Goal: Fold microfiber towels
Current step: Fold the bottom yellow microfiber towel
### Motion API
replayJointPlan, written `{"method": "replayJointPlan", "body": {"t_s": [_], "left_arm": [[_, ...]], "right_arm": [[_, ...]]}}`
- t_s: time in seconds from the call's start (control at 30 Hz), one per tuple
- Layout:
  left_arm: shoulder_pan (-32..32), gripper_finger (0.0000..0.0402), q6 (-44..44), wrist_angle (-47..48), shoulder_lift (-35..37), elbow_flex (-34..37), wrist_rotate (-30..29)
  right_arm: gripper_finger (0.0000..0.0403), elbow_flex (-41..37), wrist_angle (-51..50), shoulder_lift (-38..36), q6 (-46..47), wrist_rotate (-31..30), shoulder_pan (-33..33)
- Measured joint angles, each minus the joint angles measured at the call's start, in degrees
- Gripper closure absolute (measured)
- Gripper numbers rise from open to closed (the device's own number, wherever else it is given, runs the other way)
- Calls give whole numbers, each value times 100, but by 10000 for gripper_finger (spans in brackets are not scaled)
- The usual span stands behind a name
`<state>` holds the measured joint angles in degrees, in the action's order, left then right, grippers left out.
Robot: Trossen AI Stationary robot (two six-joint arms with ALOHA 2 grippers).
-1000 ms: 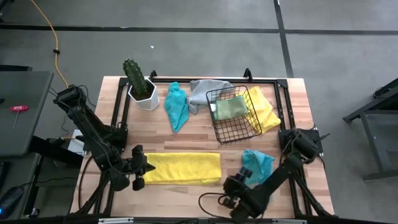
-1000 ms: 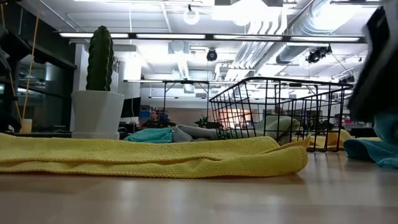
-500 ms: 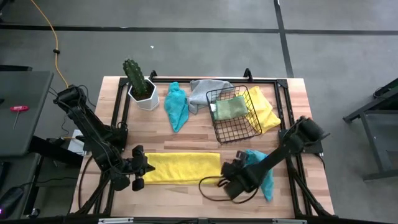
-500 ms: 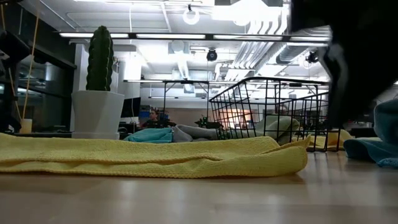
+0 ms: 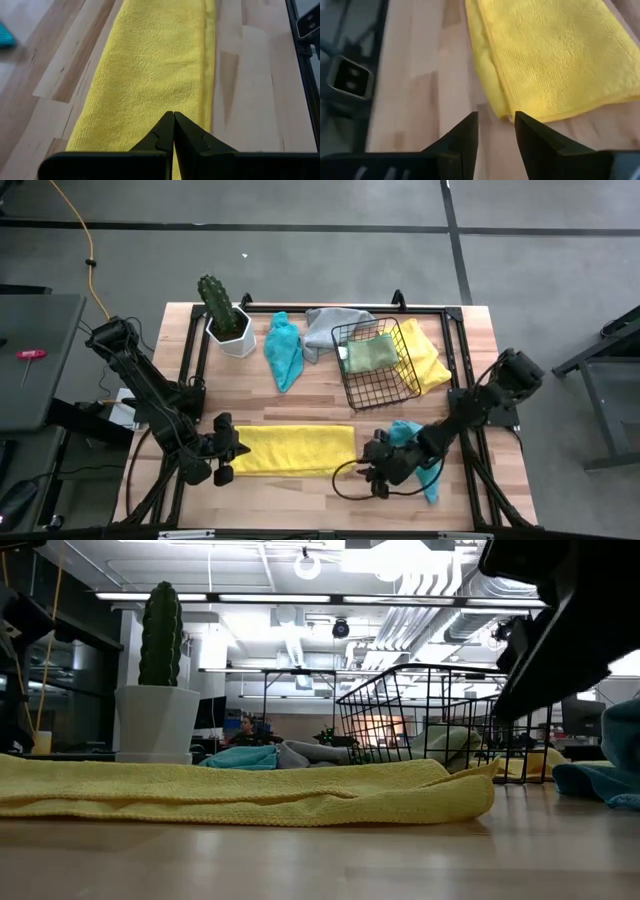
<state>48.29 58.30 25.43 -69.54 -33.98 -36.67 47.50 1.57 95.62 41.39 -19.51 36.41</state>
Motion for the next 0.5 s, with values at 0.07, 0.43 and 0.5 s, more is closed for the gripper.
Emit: {"method": "replayJointPlan", "body": {"t_s": [0.07, 0.43, 0.5], "left_arm": [[1, 401, -2, 1, 0, 0, 0], [2, 401, -107, 6, 0, 0, 0], [2, 401, -109, 7, 0, 0, 0]], "right_arm": [[282, 149, -58, 120, -282, -57, -1], [282, 1502, -2355, 941, -1179, -521, 0], [282, 1609, -2349, 1051, -1309, -528, -1]]}}
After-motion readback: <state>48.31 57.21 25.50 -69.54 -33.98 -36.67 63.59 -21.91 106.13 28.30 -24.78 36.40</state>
